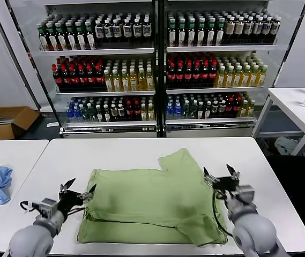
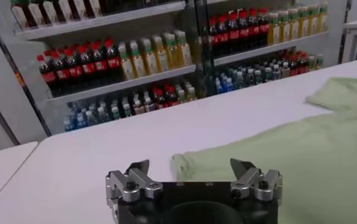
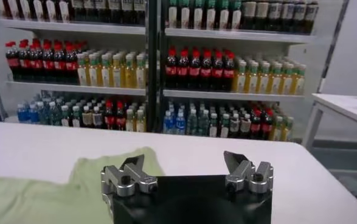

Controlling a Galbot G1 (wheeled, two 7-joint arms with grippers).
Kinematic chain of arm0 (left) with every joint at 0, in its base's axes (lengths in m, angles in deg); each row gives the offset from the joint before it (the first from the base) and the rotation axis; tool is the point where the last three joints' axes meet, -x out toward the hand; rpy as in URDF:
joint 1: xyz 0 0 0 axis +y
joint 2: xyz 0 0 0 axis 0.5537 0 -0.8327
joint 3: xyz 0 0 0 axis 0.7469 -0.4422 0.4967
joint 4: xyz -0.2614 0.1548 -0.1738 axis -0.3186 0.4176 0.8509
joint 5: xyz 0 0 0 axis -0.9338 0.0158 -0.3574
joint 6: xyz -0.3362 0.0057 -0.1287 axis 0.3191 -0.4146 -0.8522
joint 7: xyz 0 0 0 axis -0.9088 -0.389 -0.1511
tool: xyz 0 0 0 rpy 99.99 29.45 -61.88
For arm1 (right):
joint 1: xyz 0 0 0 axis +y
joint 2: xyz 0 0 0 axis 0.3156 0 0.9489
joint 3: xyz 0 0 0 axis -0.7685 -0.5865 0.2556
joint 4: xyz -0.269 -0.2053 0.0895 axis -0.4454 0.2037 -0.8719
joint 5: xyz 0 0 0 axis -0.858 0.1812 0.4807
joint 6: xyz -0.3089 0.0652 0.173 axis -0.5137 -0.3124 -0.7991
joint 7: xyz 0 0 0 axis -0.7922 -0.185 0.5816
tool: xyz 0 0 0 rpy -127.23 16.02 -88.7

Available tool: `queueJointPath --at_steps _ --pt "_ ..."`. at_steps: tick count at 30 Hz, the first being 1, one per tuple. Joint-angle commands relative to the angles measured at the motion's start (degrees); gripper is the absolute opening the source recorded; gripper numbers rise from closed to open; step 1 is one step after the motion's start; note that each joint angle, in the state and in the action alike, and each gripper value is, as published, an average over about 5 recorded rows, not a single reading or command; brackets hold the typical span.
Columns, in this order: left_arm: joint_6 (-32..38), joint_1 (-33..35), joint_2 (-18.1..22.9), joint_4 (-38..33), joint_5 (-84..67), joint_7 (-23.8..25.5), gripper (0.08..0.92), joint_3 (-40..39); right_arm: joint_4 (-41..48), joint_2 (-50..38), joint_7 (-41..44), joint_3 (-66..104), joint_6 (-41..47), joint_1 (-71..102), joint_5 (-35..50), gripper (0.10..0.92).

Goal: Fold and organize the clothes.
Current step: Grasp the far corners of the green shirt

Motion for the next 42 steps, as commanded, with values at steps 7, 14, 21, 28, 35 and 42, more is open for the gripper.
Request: queueJointPath --at_steps 7,14,21,28,35,42 --pt "-2.65 -19.82 -2.62 19.3 -6.92 4.64 0.823 -8.57 33.69 10.12 0.55 -9.26 1.17 -26.79 0.59 0.823" --pt "-2.8 -22.77 -1.61 22.1 -6.83 5.07 0.823 -11.66 42.88 15.32 1.83 -9.43 -0.45 -29.9 -4.22 0.823" --pt "-2.62 -24.02 -1.3 23.75 -6.86 5.65 0.823 -12.79 46.51 17.06 2.47 -8.79 -1.65 -29.98 -6.26 0.823" --pt "-2.66 -23.61 -1.17 23.23 -6.81 6.8 0.822 -13.17 46.57 16.59 2.74 -8.48 -1.9 -29.31 -6.46 0.823" --pt "-2.89 -22.16 -1.33 21.89 -6.58 7.16 0.779 -12.63 45.5 16.0 3.77 -9.11 -1.77 -28.08 -6.29 0.814" --pt "-2.88 -20.9 -1.38 21.48 -7.01 9.06 0.585 -11.93 44.34 15.89 3.65 -9.09 -1.82 -26.72 -6.18 0.628"
